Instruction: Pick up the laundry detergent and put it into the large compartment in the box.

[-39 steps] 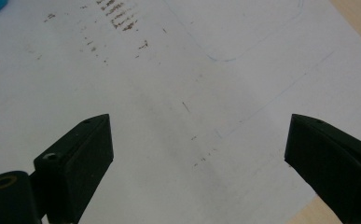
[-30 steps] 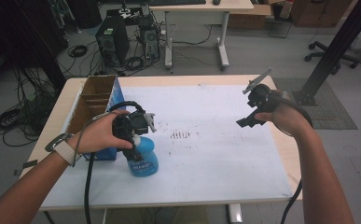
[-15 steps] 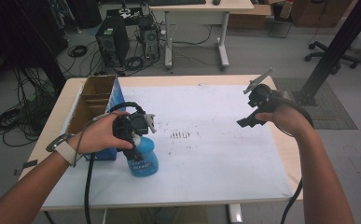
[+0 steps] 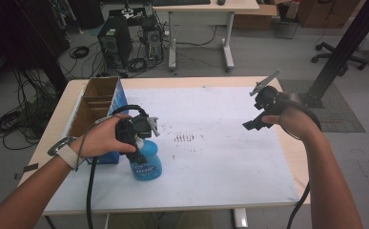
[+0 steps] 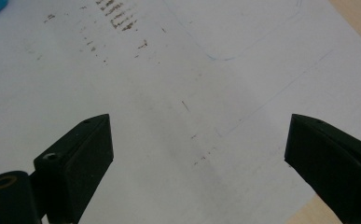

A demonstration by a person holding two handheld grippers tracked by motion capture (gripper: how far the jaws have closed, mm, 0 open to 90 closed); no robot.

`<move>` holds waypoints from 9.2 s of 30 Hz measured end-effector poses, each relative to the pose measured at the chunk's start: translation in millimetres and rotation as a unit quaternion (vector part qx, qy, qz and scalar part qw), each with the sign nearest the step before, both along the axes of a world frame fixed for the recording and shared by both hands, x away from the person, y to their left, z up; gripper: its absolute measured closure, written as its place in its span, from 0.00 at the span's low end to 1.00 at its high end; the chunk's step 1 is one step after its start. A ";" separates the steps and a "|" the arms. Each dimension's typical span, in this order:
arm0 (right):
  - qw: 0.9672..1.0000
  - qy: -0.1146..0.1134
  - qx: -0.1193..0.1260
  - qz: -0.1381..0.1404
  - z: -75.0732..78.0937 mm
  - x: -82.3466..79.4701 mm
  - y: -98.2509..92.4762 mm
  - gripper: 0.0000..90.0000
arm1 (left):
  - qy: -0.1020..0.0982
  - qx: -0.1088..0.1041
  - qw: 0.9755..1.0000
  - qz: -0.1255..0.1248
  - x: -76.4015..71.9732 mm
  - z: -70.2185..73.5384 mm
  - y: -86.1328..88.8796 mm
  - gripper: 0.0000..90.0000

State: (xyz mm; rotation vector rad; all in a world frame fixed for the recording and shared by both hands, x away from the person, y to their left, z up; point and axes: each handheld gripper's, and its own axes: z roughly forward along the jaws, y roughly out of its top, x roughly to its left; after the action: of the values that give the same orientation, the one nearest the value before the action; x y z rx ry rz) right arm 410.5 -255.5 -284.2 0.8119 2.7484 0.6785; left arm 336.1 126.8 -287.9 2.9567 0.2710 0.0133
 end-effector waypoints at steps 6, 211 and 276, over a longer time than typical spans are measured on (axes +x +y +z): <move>1.000 -0.001 0.001 -0.001 0.3 -0.1 -0.1 0.09 | -0.001 -0.002 1.000 -0.001 -2.0 0.9 -0.3 0.40; 1.000 -0.011 0.024 -0.001 -1.9 7.3 -8.6 0.09 | -0.091 0.028 0.819 0.566 66.2 207.4 115.5 0.42; 1.000 -0.006 0.026 -0.007 -11.2 7.5 -13.3 0.09 | -0.075 0.064 0.815 0.570 85.2 88.0 124.5 0.42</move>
State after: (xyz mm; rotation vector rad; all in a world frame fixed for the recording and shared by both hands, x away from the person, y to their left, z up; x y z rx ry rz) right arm 418.0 -268.8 -295.4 0.8352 2.7221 0.7527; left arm 421.3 251.3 -199.9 2.3774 1.9754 0.4142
